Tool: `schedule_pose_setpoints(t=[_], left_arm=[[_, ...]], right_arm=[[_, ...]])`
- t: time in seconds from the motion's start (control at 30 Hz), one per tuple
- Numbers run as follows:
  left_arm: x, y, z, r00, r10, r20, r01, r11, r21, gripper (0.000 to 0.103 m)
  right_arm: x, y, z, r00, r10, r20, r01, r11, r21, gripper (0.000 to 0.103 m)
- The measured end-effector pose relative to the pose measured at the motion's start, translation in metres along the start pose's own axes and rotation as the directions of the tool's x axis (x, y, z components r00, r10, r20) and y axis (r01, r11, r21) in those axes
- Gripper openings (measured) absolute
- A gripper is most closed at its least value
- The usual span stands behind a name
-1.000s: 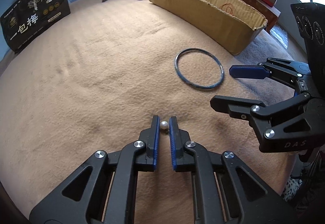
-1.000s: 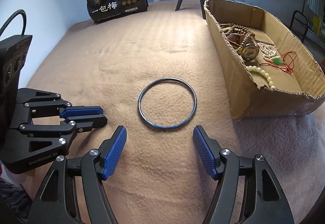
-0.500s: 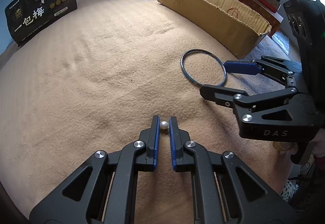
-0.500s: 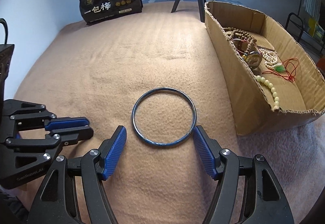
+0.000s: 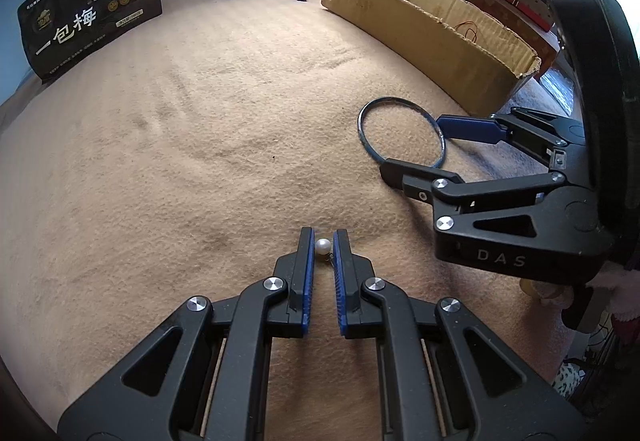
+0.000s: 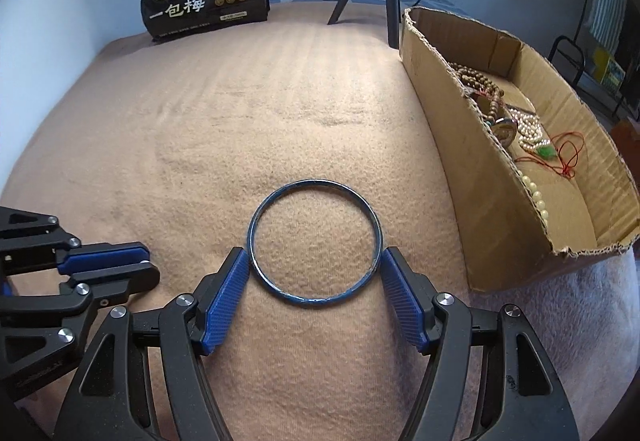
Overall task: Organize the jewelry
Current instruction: 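Close the left tool on the white pearl while the right tool grips the blue bangle, then carry the pearl with the left tool to the box while the right tool carries the bangle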
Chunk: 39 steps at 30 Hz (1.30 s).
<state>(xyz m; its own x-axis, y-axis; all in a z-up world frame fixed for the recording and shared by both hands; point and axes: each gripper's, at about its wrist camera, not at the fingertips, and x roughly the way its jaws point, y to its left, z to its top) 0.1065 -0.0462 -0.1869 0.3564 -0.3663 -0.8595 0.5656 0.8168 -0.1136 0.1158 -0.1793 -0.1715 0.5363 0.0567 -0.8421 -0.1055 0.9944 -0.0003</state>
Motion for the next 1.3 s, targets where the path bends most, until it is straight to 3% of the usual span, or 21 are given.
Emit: schedule_pose_setpoints(t=[0.87,1.3], left_arm=[[-0.018,-0.001,0.009,0.999,0.035,0.028,-0.034,0.999,-0.028,0.008],[-0.033,-0.011,0.025,0.997,0.031,0.066,-0.029,0.999,-0.030,0.008]], right_arm=[[-0.022,-0.005,-0.006,0.995,0.088,0.046,-0.087,0.996,-0.027,0.067],[-0.062,-0.010,0.000,0.987,0.119,0.104,-0.115,0.992,-0.050,0.067]])
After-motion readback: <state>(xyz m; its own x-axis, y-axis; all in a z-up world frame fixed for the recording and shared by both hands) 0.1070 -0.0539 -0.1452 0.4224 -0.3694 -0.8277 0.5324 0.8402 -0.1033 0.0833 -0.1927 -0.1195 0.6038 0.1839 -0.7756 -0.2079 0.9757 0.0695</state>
